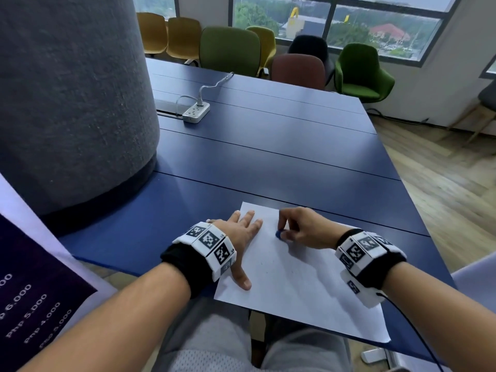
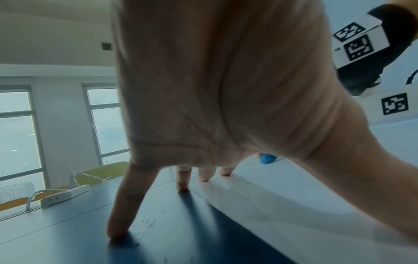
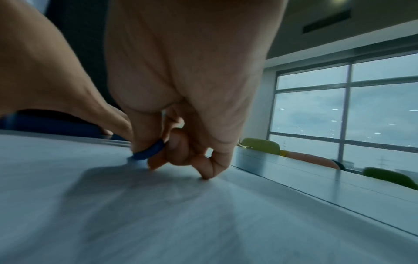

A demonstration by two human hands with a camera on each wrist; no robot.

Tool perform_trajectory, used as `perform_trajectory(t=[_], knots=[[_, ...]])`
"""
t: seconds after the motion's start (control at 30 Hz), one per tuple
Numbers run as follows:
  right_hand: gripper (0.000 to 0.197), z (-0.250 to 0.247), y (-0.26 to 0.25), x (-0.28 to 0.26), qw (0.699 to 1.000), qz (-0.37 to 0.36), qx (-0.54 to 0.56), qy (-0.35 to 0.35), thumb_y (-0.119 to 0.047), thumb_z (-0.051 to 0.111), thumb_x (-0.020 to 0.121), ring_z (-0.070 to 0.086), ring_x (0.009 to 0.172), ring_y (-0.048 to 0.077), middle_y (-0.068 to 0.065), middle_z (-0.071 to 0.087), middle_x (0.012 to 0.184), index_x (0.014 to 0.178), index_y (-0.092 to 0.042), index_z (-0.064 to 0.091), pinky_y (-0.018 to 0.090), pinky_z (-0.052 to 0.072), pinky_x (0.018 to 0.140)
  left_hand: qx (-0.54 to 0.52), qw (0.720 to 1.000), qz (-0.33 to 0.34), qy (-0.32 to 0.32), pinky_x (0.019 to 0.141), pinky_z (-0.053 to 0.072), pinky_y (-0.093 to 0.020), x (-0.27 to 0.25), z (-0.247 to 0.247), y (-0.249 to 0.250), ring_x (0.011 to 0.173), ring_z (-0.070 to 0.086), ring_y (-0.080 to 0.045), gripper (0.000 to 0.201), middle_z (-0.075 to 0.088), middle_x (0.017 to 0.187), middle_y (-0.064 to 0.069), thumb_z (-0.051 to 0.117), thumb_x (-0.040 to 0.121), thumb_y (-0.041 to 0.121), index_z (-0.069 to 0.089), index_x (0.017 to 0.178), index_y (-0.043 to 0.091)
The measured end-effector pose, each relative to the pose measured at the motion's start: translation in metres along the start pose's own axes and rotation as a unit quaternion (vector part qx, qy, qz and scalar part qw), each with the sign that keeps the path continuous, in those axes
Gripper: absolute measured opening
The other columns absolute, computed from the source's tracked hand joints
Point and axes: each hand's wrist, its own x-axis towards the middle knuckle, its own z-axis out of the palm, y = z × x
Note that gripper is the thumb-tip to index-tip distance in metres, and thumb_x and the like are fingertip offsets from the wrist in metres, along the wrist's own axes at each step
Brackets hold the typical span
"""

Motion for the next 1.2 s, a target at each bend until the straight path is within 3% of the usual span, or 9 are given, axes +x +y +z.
perform_trajectory(t=[0.1,0.27,0.43,0.57,0.63,0.77,0.83,1.0,1.2], knots=[[0.010,-0.002,-0.005,-0.002,0.999,-0.009,-0.024,-0.043,-0.025,0.071,0.082,0.045,0.055,0.008,-0.009,0.050,0.063,0.082,-0.024,0.061,0.021,0.038,0.054,0.008,1.000,-0.001,-0.002,0.115,0.021,-0.061,0.000,0.000,0.001,0.149,-0.015,-0.022,0.147,-0.024,0.161,0.006,0.085,0.055,0.064,-0.018,0.153,0.029],[0.010,-0.003,0.000,0.010,0.996,0.045,-0.024,0.069,-0.023,0.066,0.087,0.054,0.067,0.018,-0.005,0.055,0.070,0.086,-0.018,0.057,0.029,0.043,0.062,0.023,1.000,-0.001,0.004,0.115,0.024,-0.059,0.002,-0.001,0.004,0.150,-0.011,-0.027,0.148,-0.021,0.162,0.001,0.086,0.054,0.062,-0.016,0.154,0.025],[0.011,0.001,-0.008,-0.004,0.999,-0.001,-0.021,-0.024,-0.024,0.069,0.085,0.044,0.054,0.008,-0.009,0.049,0.062,0.083,-0.023,0.058,0.019,0.036,0.052,0.036,0.999,-0.003,0.004,0.114,0.021,-0.062,0.000,-0.003,0.008,0.150,-0.009,-0.032,0.146,-0.020,0.162,-0.003,0.086,0.056,0.060,-0.016,0.154,0.026],[0.012,-0.007,0.004,0.013,0.996,0.066,-0.041,0.055,-0.027,0.065,0.087,0.053,0.073,0.018,-0.002,0.057,0.081,0.091,-0.021,0.056,0.027,0.039,0.065,0.056,0.998,-0.011,0.009,0.113,0.020,-0.065,0.001,-0.004,0.012,0.150,-0.005,-0.035,0.147,-0.016,0.163,-0.006,0.086,0.055,0.060,-0.015,0.154,0.024],[0.012,-0.006,0.006,0.012,0.995,0.068,-0.030,0.066,-0.024,0.064,0.088,0.053,0.073,0.020,-0.001,0.056,0.079,0.093,-0.017,0.056,0.027,0.039,0.067,0.061,0.998,-0.013,0.011,0.112,0.020,-0.067,0.001,-0.004,0.014,0.149,-0.005,-0.036,0.147,-0.015,0.163,-0.007,0.086,0.055,0.061,-0.015,0.154,0.023],[0.010,0.001,-0.006,-0.002,1.000,0.005,-0.009,-0.008,-0.019,0.066,0.086,0.044,0.056,0.010,-0.007,0.049,0.064,0.086,-0.020,0.056,0.023,0.037,0.056,0.072,0.997,-0.013,0.011,0.108,0.018,-0.072,0.000,-0.006,0.014,0.149,-0.001,-0.037,0.146,-0.012,0.163,-0.010,0.086,0.054,0.062,-0.013,0.155,0.021],[0.010,-0.001,-0.009,0.001,0.999,0.004,-0.024,-0.021,-0.023,0.067,0.086,0.045,0.058,0.010,-0.008,0.050,0.066,0.086,-0.021,0.057,0.020,0.036,0.053,0.077,0.997,-0.012,0.011,0.107,0.018,-0.074,0.000,-0.006,0.014,0.149,0.001,-0.036,0.146,-0.011,0.163,-0.010,0.085,0.054,0.063,-0.012,0.155,0.020],[0.012,-0.009,-0.005,0.024,0.996,0.060,-0.025,0.066,-0.023,0.065,0.088,0.051,0.077,0.020,-0.001,0.055,0.082,0.090,-0.018,0.054,0.025,0.036,0.068,0.078,0.997,-0.008,0.016,0.104,0.021,-0.074,-0.001,-0.005,0.012,0.148,0.005,-0.033,0.147,-0.009,0.163,-0.007,0.084,0.053,0.065,-0.011,0.155,0.020],[0.010,0.001,-0.018,0.017,1.000,-0.022,-0.003,-0.019,-0.020,0.070,0.084,0.043,0.052,0.007,-0.007,0.049,0.061,0.086,-0.018,0.060,0.012,0.033,0.046,0.065,0.998,-0.011,0.012,0.105,0.020,-0.073,-0.001,-0.006,0.011,0.149,0.002,-0.033,0.146,-0.009,0.163,-0.006,0.086,0.052,0.063,-0.009,0.155,0.022]])
